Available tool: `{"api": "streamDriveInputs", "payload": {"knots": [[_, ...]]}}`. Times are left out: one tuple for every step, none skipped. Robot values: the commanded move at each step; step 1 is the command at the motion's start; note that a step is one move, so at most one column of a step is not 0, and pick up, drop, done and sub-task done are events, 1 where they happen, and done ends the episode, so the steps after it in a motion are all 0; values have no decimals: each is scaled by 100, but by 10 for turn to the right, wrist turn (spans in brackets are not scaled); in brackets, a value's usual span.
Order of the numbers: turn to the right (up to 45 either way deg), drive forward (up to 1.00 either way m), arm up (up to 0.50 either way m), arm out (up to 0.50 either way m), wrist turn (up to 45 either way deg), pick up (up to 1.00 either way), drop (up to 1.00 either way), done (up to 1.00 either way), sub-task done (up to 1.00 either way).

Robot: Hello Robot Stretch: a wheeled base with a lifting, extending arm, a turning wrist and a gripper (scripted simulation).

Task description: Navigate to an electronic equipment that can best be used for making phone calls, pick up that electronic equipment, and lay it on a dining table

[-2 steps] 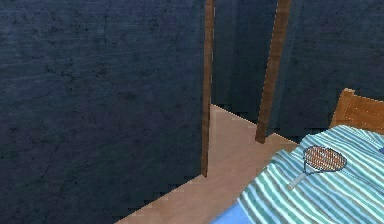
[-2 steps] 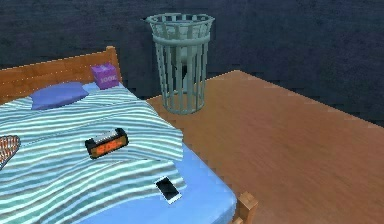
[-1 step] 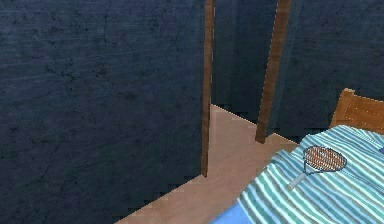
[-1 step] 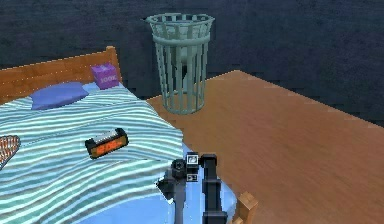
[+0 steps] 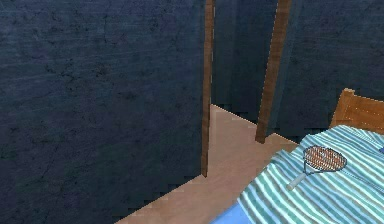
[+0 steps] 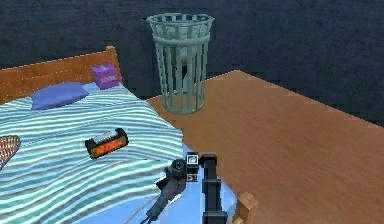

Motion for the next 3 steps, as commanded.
{"api": "streamDriveInputs", "payload": {"knots": [[0, 0, 0, 0, 450, 0, 0, 0, 0], [0, 0, 0, 0, 450, 0, 0, 0, 0], [0, 0, 0, 0, 210, 0, 0, 0, 0]]}}
